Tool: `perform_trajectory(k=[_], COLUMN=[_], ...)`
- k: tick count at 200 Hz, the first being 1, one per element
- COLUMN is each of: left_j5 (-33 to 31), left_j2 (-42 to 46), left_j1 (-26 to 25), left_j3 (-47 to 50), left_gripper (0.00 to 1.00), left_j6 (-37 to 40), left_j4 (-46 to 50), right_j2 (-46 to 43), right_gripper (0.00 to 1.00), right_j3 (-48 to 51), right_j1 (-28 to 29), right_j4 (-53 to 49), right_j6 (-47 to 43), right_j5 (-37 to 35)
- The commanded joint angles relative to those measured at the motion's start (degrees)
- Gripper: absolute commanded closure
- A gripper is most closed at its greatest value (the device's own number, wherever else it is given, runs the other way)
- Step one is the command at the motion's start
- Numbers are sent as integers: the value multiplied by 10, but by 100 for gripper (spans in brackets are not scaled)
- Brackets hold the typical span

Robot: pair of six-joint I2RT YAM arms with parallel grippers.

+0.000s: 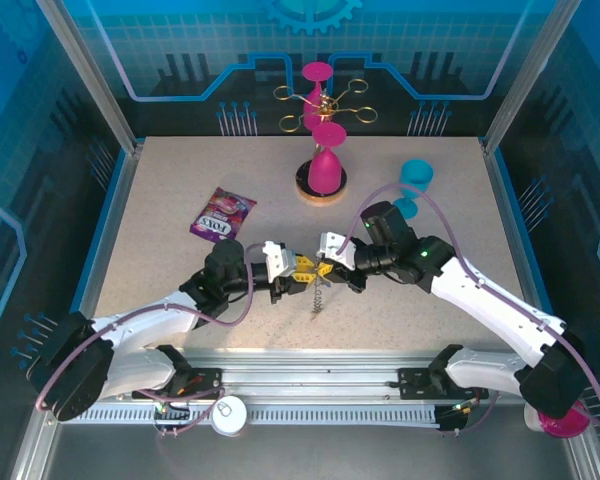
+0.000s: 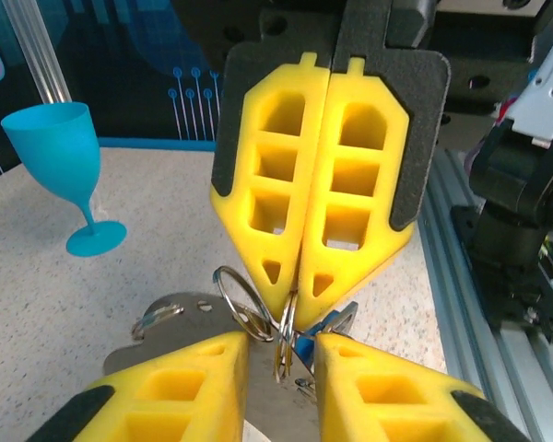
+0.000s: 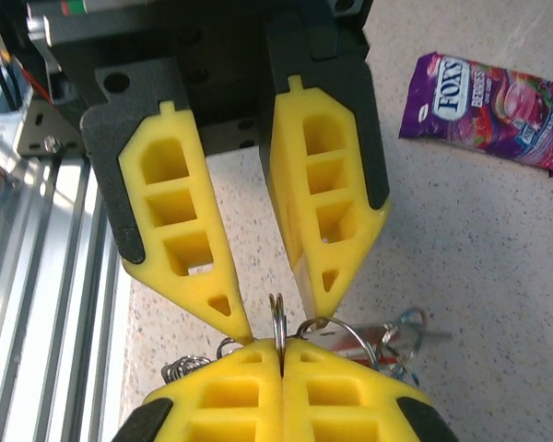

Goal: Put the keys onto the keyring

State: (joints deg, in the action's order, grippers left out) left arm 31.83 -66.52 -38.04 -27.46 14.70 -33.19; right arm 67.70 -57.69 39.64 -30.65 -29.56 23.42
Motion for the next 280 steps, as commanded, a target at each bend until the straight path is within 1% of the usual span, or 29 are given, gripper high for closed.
perform_trajectory(k=[1, 19, 38, 66, 103, 107, 122, 142, 163, 174, 194, 222, 261, 280], left_j5=[-7, -5, -1, 4, 9, 10, 14, 15, 15, 17, 20, 18, 11, 7], left_j2=[16, 18, 17, 14, 19, 21, 23, 30, 38, 38, 34, 28, 26, 24], left_j1=[-2, -2, -2, -2, -3, -3, -3, -3, -2, -3, -2, -3, -3, -3], left_j3=[-22, -26, -28, -33, -39, -40, -43, -39, -21, -11, 7, 17, 26, 30], left_gripper=[78, 82, 86, 87, 86, 87, 100, 100, 100, 100, 100, 100, 100, 100], left_j6=[51, 53, 53, 48, 43, 44, 49, 50, 32, 18, -3, -24, -41, -49], left_j4=[108, 113, 112, 104, 104, 105, 117, 117, 79, 53, 3, -37, -69, -83], right_j2=[19, 33, 44, 61, 81, 83, 84, 63, 8, -17, -50, -59, -48, -37], right_gripper=[100, 100, 100, 100, 100, 100, 100, 100, 76, 69, 64, 58, 56, 57], right_j3=[-39, -56, -70, -85, -98, -98, -99, -83, -34, -7, 39, 70, 70, 70], right_j1=[23, 35, 45, 62, 82, 83, 86, 74, 33, 12, 0, 3, 3, 3], right_j4=[-73, -92, -101, -103, -106, -106, -107, -86, -28, -2, 29, 58, 76, 82], right_j6=[-52, -65, -71, -73, -71, -71, -69, -46, 12, 44, 87, 120, 123, 124], right_j5=[-54, -72, -74, -73, -92, -93, -92, -78, -31, -4, 18, 25, 38, 39])
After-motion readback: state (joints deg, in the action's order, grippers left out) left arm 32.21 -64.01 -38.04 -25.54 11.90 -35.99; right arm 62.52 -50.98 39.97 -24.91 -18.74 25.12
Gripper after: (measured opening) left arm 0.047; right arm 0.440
